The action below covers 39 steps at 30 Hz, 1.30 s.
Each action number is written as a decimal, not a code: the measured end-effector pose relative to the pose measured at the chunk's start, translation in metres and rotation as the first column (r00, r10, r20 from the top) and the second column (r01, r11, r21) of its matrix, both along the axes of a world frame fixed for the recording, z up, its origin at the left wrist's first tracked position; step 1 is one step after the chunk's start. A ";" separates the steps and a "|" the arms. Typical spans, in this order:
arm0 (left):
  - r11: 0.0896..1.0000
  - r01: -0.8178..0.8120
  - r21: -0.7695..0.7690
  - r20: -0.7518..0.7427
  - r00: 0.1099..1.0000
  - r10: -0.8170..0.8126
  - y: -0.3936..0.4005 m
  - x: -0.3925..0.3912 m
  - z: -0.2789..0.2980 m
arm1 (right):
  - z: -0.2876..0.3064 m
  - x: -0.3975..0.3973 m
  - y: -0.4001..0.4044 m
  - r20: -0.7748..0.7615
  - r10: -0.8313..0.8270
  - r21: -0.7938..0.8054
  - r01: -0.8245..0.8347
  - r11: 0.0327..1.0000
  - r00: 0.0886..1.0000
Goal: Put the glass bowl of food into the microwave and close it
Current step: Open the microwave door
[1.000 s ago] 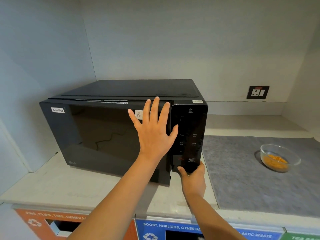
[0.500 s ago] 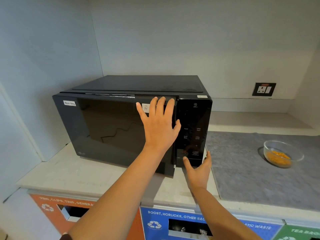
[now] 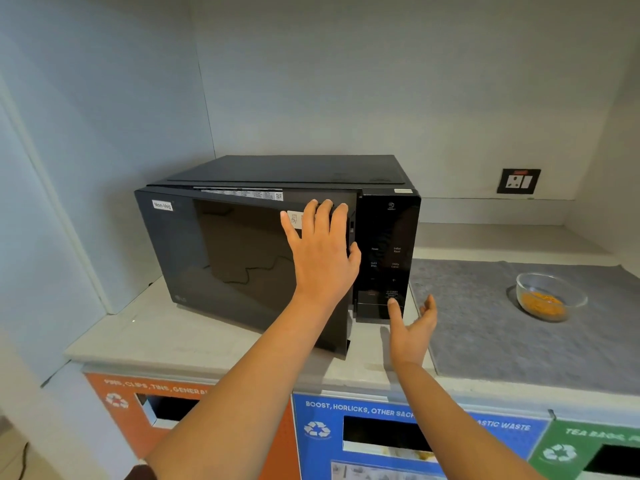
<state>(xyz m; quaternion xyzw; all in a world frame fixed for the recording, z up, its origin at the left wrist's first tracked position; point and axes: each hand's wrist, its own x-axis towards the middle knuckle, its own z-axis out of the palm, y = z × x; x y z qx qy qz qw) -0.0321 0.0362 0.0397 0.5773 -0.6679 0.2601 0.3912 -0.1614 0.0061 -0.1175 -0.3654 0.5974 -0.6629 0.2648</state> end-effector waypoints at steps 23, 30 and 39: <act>0.977 0.214 -0.004 -0.250 0.946 -0.208 0.195 0.145 -0.002 | 0.028 0.101 0.216 -0.140 0.024 -0.022 -0.027 0.999 0.990; 0.978 0.207 -0.016 -0.310 0.929 -0.201 0.234 0.197 0.003 | 0.044 0.142 0.248 -0.131 0.069 -0.041 -0.075 0.996 0.989; 1.000 -0.020 0.004 -0.184 0.983 0.021 0.260 0.258 0.017 | 0.060 0.175 0.262 -0.174 0.142 -0.055 -0.154 0.986 0.974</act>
